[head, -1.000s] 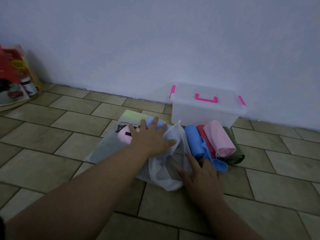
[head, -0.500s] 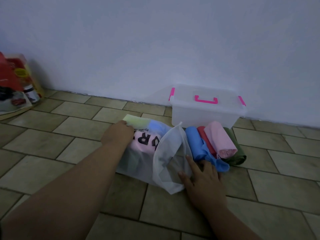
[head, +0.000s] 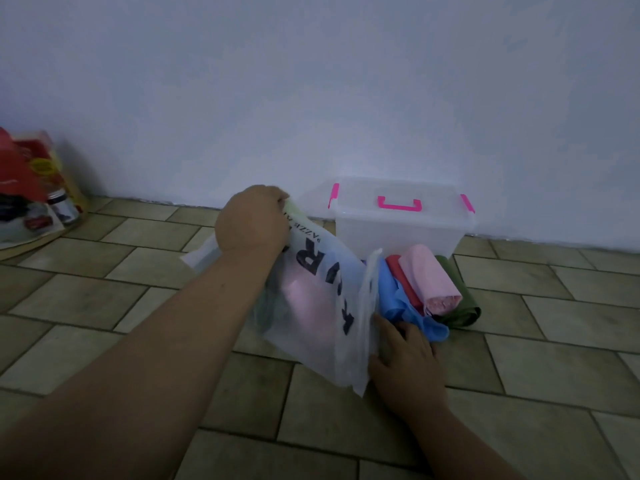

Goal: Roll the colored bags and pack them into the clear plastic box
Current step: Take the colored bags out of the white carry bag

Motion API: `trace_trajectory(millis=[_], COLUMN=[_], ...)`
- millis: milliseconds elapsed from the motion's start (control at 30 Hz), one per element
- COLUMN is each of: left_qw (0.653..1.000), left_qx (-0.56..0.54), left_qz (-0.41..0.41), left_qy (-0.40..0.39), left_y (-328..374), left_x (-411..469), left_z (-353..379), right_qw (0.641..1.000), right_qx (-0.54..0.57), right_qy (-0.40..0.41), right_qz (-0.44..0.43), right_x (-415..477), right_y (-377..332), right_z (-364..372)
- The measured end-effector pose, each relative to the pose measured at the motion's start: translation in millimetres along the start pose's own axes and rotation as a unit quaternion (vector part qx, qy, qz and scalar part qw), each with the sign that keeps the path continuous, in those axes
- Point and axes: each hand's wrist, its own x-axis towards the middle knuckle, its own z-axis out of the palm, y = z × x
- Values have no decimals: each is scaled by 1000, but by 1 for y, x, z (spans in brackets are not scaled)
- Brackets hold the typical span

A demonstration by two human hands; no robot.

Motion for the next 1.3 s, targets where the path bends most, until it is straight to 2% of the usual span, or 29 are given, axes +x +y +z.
trace_trajectory(millis=[167, 233, 300, 467, 600, 633, 667, 733, 767, 833, 867, 933, 1000, 1167, 1300], left_qw=[995, 995, 998, 988, 925, 919, 928, 958, 961, 934, 915, 887, 879, 900, 917], left_qx=[-38, -42, -22, 77, 174, 191, 188, 123, 74, 30, 54, 145, 196, 142, 87], left_qz=[70, 62, 18, -94, -183, -177, -143, 1, 89, 233, 270, 267, 218, 105, 89], left_qy=[63, 69, 49, -97, -283, -295, -289, -259, -251, -270, -295, -347, -377, -399, -379], left_y=[13, 8, -6, -48, -43, -31, -16, 19, 37, 65, 71, 65, 45, -11, -21], left_x=[5, 6, 9, 3, -3, -5, -7, -16, -25, -47, -58, -72, -73, -40, -25], left_z=[-17, -17, -13, 7, 8, 6, 5, 4, 3, 4, 8, 18, 27, 24, 19], right_qw=[1000, 999, 998, 995, 995, 995, 995, 995, 994, 993, 992, 992, 993, 991, 992], right_qx=[20, 33, 57, 89, 94, 91, 89, 87, 91, 104, 109, 115, 109, 123, 123], right_qy=[-1, -4, 23, 34, 33, 36, 38, 44, 47, 51, 52, 52, 54, 44, 12], right_qz=[-11, 0, 3, 19, 31, 32, 33, 32, 30, 23, 19, 14, 5, -7, -27], right_x=[1, 0, 0, 1, 2, 2, 1, 1, 2, 1, 0, -2, -4, -1, 7], right_y=[5, 6, 6, 5, 7, 7, 7, 7, 7, 7, 7, 7, 5, -9, -22], right_z=[-1, -2, -3, 0, 4, 5, 5, 5, 5, 4, 2, 0, -2, -4, -7])
